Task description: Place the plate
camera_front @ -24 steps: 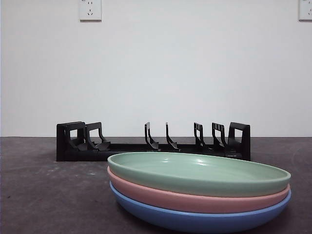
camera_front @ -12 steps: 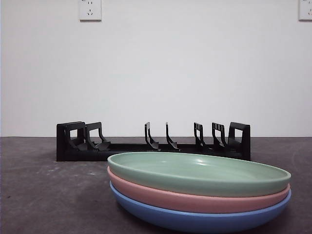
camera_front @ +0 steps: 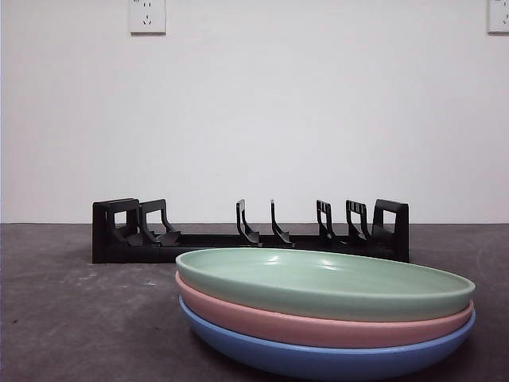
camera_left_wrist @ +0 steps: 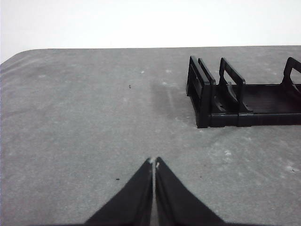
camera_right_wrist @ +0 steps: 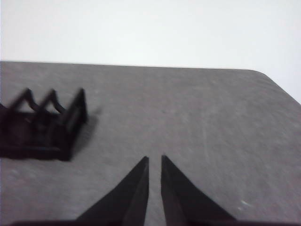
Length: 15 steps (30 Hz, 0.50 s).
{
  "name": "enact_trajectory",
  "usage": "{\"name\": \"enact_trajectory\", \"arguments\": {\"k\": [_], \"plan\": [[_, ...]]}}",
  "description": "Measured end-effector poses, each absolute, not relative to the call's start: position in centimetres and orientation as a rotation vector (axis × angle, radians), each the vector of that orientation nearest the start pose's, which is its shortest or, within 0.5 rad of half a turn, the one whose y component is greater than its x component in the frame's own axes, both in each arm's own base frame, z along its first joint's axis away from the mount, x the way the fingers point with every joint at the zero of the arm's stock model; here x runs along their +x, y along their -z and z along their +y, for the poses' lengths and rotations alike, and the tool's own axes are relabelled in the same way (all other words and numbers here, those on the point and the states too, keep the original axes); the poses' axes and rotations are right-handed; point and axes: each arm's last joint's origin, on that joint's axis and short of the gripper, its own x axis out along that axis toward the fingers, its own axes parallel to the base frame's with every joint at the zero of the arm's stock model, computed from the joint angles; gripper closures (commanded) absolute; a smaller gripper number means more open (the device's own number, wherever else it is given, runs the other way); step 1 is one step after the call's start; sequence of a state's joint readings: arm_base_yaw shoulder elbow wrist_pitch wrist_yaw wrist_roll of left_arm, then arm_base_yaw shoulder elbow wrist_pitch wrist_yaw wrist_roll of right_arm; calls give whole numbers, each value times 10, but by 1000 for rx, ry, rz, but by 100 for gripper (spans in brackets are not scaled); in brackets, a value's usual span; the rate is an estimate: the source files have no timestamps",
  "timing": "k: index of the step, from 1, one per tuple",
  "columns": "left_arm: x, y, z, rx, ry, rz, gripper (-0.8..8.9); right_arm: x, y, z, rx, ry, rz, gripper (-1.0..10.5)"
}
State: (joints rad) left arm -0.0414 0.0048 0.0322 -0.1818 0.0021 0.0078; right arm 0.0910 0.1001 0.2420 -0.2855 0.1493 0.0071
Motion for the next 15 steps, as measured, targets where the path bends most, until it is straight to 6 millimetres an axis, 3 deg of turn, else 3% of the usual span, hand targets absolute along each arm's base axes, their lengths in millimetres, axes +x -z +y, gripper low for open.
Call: {"name": "enact_trajectory", "arguments": {"k": [11, 15], "plan": [[95, -157, -4, 11, 44, 155, 807, 92, -155, -3, -26, 126, 220, 904], [95, -157, -4, 11, 44, 155, 807, 94, -155, -5, -23, 139, 175, 905]]}}
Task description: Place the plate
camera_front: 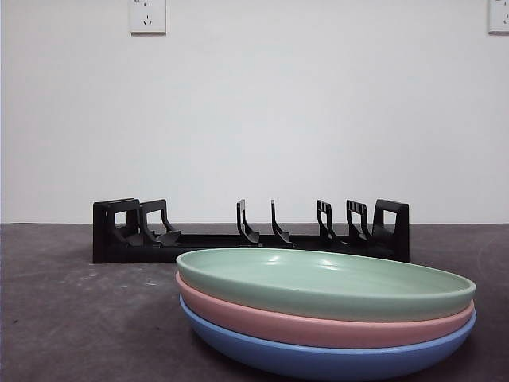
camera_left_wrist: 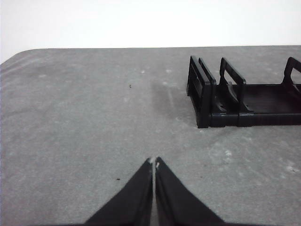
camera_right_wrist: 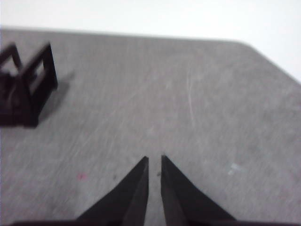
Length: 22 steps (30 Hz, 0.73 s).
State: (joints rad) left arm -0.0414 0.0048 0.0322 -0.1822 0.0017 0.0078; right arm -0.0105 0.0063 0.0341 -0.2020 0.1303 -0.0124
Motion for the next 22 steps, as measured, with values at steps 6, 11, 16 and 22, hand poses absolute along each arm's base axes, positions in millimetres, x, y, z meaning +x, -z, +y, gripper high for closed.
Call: {"name": "enact_trajectory", "arguments": {"k": [6, 11, 16, 22], "plan": [[95, -157, -4, 11, 44, 155, 807, 95, -154, -6, -24, 150, 158, 904], [95, -157, -4, 11, 44, 155, 807, 95, -154, -6, -23, 150, 155, 904], [95, -157, -4, 11, 44, 155, 807, 95, -154, -6, -23, 150, 155, 904], [95, -157, -4, 11, 44, 155, 807, 95, -154, -6, -23, 150, 155, 904]]}}
